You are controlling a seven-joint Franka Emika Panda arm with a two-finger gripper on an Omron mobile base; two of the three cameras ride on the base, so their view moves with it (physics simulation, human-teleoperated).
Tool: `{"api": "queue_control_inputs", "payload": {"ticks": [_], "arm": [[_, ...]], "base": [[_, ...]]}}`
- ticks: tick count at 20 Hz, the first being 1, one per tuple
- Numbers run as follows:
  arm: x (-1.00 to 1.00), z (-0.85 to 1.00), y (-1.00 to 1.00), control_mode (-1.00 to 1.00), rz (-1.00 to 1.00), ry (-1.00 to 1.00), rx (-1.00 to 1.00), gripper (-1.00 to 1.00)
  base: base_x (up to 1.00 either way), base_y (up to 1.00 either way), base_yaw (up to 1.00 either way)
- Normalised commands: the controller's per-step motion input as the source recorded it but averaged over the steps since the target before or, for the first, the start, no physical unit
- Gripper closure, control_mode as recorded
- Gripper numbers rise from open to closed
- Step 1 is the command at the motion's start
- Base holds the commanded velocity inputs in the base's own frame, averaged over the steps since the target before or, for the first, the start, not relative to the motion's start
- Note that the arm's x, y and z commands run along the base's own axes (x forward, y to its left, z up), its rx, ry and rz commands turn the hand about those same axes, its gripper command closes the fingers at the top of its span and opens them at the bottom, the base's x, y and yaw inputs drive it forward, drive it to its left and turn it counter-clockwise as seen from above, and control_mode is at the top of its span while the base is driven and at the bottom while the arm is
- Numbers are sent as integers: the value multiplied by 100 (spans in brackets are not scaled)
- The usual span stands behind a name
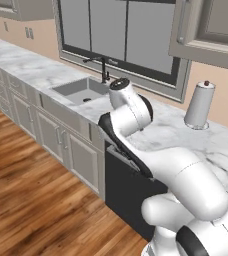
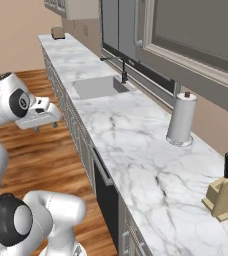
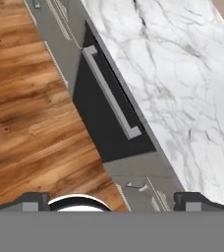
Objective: Open the dishwasher door and pull out the top rack.
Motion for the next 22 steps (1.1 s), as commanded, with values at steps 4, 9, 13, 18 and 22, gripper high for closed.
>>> {"api": "queue_control_inputs", "payload": {"ticks": [4,9,13,18,22], "arm": [[0,-17,24,-100,2,-4,-21,-100],[2,-23,3,-100,2,-3,-19,-100],[17,-42,0,-100,3,0,-14,-100],[19,-47,0,-100,3,0,-12,-100],[11,-49,0,-100,1,0,-10,-100]], "base": [[0,0,0],[0,0,0],[0,0,0],[0,0,0],[0,0,0]]}}
